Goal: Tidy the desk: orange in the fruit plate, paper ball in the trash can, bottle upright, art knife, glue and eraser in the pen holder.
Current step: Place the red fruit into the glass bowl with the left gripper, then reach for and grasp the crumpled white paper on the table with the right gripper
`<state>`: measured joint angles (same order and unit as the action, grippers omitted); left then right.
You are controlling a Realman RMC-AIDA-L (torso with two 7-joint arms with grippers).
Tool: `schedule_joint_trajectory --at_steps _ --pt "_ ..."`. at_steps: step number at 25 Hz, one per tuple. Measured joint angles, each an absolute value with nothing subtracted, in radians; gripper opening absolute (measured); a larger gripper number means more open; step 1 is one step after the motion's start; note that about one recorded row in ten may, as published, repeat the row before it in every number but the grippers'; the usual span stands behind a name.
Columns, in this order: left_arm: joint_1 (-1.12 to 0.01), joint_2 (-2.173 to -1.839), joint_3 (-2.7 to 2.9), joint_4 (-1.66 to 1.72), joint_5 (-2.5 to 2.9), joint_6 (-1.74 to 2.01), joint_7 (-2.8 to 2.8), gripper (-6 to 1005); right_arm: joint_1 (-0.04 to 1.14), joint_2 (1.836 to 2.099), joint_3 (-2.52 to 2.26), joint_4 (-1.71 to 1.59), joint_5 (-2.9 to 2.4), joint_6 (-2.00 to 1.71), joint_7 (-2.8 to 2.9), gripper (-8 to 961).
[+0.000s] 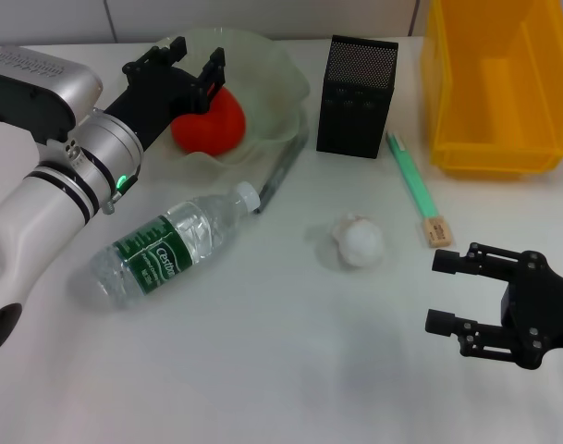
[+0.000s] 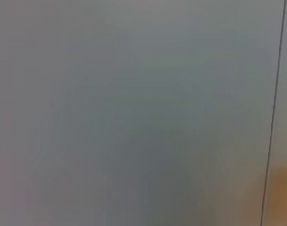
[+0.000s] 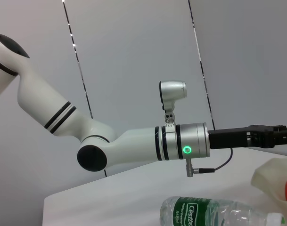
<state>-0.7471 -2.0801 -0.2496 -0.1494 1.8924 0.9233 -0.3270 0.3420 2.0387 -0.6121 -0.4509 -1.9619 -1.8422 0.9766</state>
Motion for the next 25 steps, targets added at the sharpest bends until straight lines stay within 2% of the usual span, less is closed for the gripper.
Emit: schedule_joint_trajectory --at_steps 5,10,16,25 --pt "-0.737 -2.071 -0.248 -0.186 1.914 0.978 -0.409 601 0.340 2.039 -0.607 -0.451 -1.962 -1.841 0.974 721" --pt "-0.709 -2.062 -0.244 -0.086 2.184 1.272 -0.779 695 0.339 2.039 -0.591 -0.451 -1.962 -1.841 0.974 721" --pt "-0.693 -2.062 -0.242 0.036 2.375 1.514 -0.968 808 0.343 2.038 -0.585 -0.452 -1.962 -1.841 0.974 722" --pt "-0.662 -2.060 -0.160 0.197 2.553 1.763 -1.053 807 0.365 2.038 -0.574 -0.453 -1.962 -1.832 0.975 722"
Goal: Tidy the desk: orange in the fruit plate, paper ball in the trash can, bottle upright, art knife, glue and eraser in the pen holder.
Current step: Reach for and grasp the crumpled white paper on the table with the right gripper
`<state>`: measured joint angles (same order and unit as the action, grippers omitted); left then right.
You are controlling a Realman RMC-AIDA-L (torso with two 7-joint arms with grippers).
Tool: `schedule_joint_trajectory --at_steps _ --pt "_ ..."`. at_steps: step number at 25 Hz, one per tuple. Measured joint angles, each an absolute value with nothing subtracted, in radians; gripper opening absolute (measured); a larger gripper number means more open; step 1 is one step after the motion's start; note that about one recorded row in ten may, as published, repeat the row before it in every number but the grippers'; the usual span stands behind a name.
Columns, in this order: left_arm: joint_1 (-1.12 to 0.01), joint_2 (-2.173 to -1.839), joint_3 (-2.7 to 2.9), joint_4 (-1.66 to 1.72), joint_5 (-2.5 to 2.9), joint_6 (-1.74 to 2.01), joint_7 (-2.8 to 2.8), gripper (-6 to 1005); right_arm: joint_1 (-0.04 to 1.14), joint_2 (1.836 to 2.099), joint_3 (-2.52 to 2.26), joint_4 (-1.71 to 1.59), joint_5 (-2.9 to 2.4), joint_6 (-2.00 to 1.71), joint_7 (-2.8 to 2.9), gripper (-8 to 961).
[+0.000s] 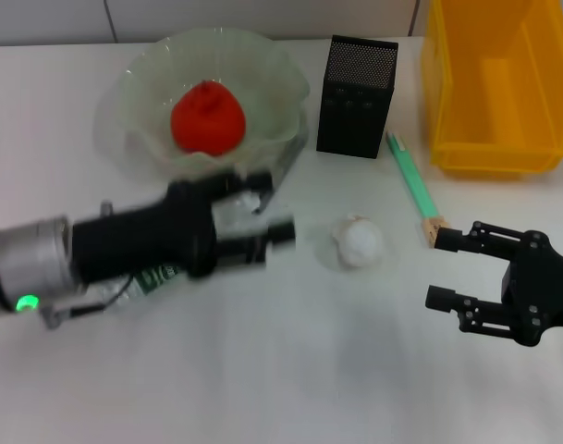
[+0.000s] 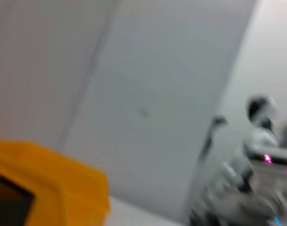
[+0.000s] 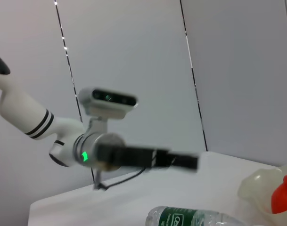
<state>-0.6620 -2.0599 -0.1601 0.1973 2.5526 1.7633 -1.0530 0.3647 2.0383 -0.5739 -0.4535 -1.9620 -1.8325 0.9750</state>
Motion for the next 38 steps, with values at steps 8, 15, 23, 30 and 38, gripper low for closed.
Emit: schedule_joint_trajectory --at_steps 8,15,23,30,38 --pt "-0.559 -2.066 0.053 0.251 2.551 1.812 -0.890 805 0.402 2.032 -0.535 -0.502 -1.946 -1.849 1.124 722" --pt "-0.550 -2.068 0.049 0.248 2.548 1.807 -0.876 804 0.478 2.023 -0.557 -0.827 -1.946 -1.930 1.586 721" --pt "-0.557 -2.070 0.049 0.232 2.548 1.784 -0.867 803 0.610 2.002 -0.697 -1.089 -2.129 -1.912 1.930 721" --pt "-0.560 -2.069 0.049 0.219 2.548 1.759 -0.853 802 0.705 2.013 -0.906 -1.110 -2.291 -1.762 1.997 722" --pt "-0.558 -2.069 0.053 0.219 2.548 1.752 -0.853 801 0.731 2.069 -1.127 -1.091 -2.368 -1.563 1.961 721"
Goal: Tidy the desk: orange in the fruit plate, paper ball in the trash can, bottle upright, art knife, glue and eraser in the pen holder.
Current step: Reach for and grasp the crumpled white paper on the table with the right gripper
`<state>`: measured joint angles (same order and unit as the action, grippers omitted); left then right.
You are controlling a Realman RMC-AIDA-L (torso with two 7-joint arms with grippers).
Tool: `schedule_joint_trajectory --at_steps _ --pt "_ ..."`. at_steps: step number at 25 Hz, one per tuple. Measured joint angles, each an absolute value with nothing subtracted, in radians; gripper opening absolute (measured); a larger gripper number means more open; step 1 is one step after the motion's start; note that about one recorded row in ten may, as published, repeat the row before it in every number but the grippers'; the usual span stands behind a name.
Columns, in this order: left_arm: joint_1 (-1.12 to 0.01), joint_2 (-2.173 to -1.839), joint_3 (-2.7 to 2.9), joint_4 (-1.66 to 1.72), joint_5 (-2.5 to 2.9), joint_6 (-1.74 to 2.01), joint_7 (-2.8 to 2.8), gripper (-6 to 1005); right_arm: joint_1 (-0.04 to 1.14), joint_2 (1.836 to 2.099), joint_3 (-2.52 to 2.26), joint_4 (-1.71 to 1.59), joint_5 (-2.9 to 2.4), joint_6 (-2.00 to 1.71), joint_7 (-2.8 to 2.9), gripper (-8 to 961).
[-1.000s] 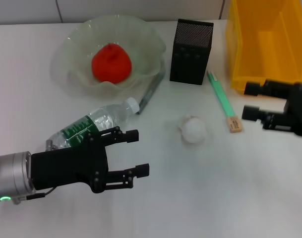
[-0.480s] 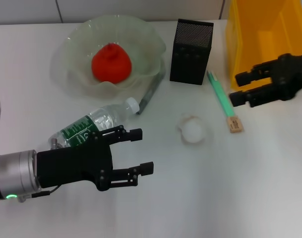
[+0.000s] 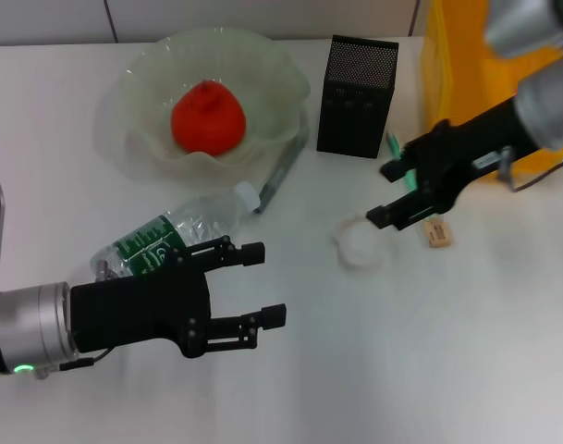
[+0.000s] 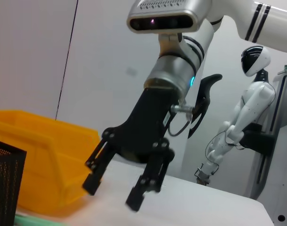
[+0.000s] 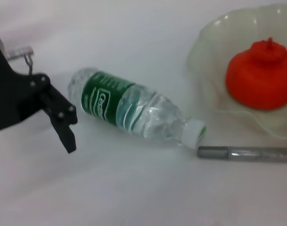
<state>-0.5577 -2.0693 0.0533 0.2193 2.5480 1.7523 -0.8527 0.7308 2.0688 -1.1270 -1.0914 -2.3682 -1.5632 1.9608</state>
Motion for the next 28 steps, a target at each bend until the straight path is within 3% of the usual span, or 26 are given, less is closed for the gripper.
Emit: schedule_joint_trajectory --at_steps 28 --pt "-0.556 -2.069 0.049 0.213 2.548 1.744 -0.854 799 0.736 2.085 -1.393 -0.915 -2.364 -1.290 1.900 701"
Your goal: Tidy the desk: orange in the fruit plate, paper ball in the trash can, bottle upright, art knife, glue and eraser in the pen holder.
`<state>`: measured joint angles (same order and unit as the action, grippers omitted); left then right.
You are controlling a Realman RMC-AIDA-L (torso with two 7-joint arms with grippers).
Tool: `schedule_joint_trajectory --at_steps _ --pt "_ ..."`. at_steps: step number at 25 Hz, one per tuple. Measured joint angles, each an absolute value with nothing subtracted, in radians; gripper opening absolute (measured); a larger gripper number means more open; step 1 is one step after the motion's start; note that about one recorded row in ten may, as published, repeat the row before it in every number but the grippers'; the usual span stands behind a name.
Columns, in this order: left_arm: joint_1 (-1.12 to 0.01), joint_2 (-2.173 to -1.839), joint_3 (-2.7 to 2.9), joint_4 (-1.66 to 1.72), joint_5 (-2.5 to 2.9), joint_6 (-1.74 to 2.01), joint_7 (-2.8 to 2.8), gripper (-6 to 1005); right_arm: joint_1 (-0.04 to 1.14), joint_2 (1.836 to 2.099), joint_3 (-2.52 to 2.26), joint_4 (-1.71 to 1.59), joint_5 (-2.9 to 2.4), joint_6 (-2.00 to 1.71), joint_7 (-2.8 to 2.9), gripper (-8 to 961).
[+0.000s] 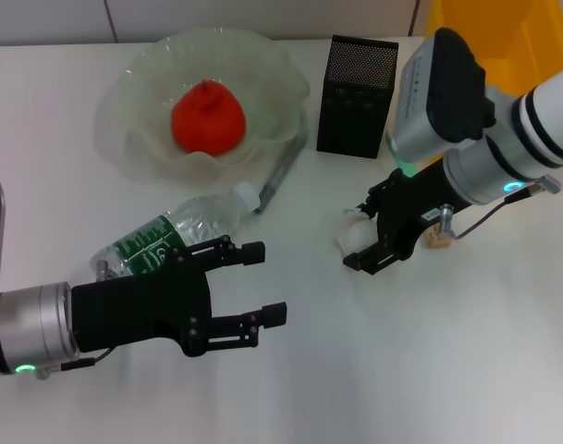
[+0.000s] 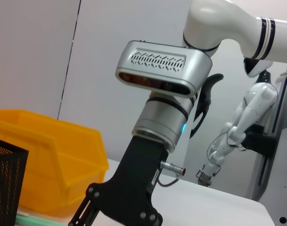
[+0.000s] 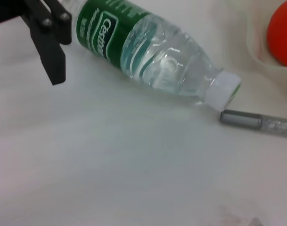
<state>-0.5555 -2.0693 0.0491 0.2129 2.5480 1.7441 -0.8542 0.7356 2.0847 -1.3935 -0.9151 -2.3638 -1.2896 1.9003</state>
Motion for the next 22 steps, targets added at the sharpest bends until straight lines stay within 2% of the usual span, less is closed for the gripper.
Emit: schedule_joint_trajectory --at_steps 6,13,16,22 --pt "-0.554 -2.069 0.049 0.210 2.548 1.744 -0.854 799 0.732 2.085 -1.402 -0.925 -2.364 -1.296 1.905 685" --pt "-0.557 -2.069 0.049 0.210 2.548 1.744 -0.853 798 0.718 2.083 -1.371 -1.018 -2.363 -1.372 1.975 595" --pt "-0.561 -2.069 0.049 0.210 2.548 1.743 -0.853 798 0.703 2.082 -1.280 -1.116 -2.337 -1.447 2.010 556" --pt "-0.562 -2.069 0.049 0.210 2.548 1.743 -0.853 798 0.669 2.074 -0.969 -1.297 -2.237 -1.509 2.068 549"
